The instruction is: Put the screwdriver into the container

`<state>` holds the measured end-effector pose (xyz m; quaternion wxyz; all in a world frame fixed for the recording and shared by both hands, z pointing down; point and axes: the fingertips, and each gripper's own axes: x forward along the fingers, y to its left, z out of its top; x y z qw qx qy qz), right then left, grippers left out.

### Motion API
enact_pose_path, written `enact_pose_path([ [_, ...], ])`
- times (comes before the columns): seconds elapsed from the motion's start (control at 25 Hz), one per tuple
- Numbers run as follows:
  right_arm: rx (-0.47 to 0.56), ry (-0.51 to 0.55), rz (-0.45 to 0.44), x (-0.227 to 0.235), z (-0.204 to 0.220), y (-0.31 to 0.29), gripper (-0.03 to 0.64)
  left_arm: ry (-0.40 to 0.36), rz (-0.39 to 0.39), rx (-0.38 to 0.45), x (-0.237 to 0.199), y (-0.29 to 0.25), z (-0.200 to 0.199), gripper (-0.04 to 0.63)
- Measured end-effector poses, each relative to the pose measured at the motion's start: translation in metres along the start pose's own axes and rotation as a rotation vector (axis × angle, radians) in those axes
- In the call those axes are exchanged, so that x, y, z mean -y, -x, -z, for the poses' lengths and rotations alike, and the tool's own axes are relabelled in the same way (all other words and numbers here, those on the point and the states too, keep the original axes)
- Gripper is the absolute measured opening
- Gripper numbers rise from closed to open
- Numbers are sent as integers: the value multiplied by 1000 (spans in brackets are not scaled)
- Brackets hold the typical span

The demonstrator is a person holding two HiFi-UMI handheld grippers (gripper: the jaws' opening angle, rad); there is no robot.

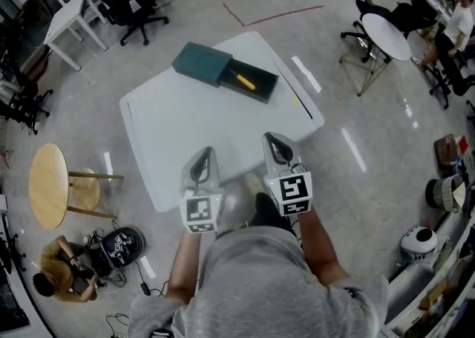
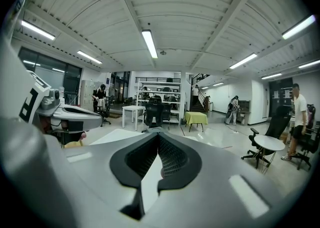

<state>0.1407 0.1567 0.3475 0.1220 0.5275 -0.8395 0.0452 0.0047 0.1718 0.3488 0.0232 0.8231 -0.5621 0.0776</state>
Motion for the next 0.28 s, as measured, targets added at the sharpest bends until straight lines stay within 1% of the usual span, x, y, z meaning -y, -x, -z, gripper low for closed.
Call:
enact_pose_path([
  [0.28, -3, 0, -6, -1, 0, -9, 5, 1, -1, -7, -6, -6, 4, 12],
])
